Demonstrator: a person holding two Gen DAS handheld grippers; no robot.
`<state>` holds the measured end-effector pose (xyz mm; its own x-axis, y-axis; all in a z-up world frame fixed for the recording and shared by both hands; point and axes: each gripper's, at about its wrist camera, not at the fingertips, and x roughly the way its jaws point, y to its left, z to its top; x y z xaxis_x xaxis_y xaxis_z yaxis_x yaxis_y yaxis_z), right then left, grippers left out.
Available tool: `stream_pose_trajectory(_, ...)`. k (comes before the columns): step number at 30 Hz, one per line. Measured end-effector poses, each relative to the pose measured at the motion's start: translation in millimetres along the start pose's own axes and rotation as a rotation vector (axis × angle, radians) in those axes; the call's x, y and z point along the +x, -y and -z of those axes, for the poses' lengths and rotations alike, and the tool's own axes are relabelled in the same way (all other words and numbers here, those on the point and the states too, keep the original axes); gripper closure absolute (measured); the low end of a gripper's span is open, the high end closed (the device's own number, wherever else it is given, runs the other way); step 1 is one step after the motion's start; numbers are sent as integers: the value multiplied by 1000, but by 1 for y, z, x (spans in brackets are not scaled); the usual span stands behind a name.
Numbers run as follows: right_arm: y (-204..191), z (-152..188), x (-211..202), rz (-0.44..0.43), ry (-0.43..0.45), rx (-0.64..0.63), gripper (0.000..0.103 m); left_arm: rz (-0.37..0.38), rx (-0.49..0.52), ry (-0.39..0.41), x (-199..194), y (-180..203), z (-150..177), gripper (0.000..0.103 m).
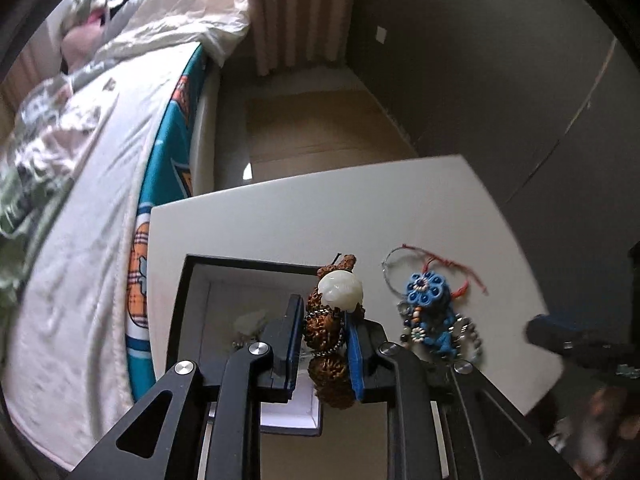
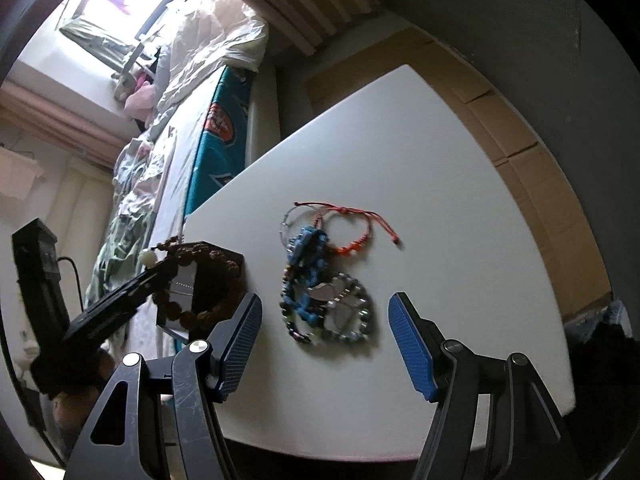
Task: Organize jewelry
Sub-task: 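Drop the brown bracelet into the box with the left gripper while the right grasps the blue bracelet, then carry the blue beaded bracelet into the box and open the right gripper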
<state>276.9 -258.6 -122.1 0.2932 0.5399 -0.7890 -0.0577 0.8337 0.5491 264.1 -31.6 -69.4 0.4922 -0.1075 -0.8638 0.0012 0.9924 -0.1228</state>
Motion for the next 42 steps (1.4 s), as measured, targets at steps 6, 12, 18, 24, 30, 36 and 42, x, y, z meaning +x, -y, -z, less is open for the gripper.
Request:
stream_pose_trajectory(6, -18, -11, 19, 20, -27, -33, 37, 133, -101, 14, -18, -25, -6, 82)
stream_pose_trajectory(12, -31, -22, 49, 92, -84, -69, 56, 246, -206, 12, -24, -55, -3, 82)
stream_pose_trajectory(18, -30, -26, 81, 183, -153, -84, 78, 170, -248, -10, -10, -79, 4, 82)
stream_pose_trajectory(24, -32, -28, 92, 236, -162, -118, 88, 130, -223, -72, 5, -86, 12, 80)
stream_pose_trajectory(30, -50, -32, 67, 216, -95, -156, 91, 160, -240, -24, -13, -97, 13, 60)
stream_pose_trajectory(36, -85, -35, 34, 170, -22, -223, 91, 158, -242, 29, -32, -102, 11, 45)
stream_pose_trajectory(42, -126, -33, 10, 118, 19, -300, 91, 137, -236, 49, -41, -107, 14, 45)
